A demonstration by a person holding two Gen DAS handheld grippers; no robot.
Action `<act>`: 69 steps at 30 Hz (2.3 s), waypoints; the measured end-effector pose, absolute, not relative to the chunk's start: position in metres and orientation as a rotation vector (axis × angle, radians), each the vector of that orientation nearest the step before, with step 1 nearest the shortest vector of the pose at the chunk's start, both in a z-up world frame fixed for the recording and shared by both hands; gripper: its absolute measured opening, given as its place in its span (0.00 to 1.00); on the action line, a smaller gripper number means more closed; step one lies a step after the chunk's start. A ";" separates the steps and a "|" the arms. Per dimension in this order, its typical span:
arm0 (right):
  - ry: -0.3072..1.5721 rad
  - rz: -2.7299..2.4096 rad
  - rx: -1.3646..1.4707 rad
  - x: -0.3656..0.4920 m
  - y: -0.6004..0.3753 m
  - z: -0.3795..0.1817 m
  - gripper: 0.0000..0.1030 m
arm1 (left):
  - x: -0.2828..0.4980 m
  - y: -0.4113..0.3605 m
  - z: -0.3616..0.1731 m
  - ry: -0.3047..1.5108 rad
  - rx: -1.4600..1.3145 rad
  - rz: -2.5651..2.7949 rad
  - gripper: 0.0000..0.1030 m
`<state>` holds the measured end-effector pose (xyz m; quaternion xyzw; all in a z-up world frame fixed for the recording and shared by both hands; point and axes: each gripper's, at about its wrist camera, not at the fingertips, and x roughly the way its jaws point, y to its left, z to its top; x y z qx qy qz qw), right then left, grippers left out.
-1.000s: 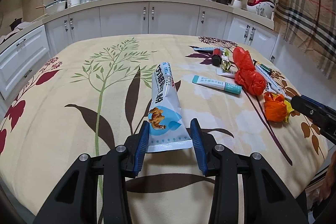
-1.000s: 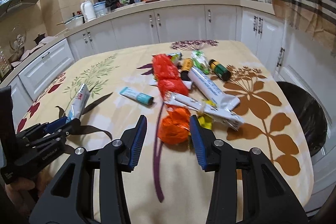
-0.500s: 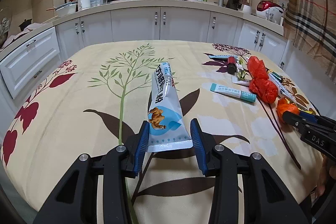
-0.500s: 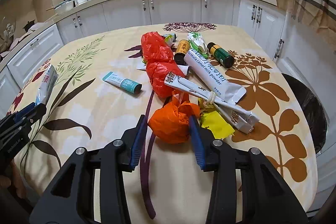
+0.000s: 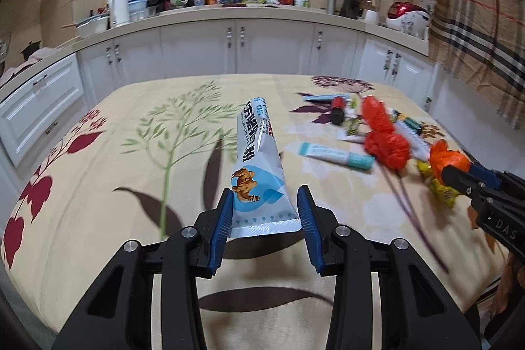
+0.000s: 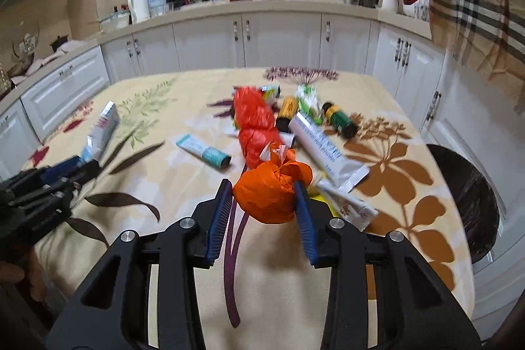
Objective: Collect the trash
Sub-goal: 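Carry both items over the black bin and open both tools to drop them, then move both open tools back over the table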
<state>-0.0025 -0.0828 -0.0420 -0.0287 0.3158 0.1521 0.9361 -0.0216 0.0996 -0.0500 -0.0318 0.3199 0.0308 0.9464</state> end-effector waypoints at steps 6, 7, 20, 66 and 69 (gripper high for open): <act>0.575 0.243 -0.026 -0.006 -0.121 -0.020 0.36 | -0.011 0.058 -0.034 0.623 -0.053 -0.049 0.39; 0.567 0.225 -0.023 -0.006 -0.128 -0.018 0.36 | -0.010 0.051 -0.031 0.617 -0.051 -0.067 0.39; 0.519 -0.119 0.062 0.024 -0.280 -0.016 0.36 | 0.044 -0.091 -0.007 0.564 0.025 -0.363 0.39; 0.606 -0.123 0.148 0.079 -0.328 -0.046 0.55 | 0.104 -0.137 -0.027 0.662 0.042 -0.297 0.72; 0.607 -0.067 0.140 0.070 -0.303 -0.042 0.55 | 0.093 -0.107 -0.026 0.662 0.031 -0.246 0.73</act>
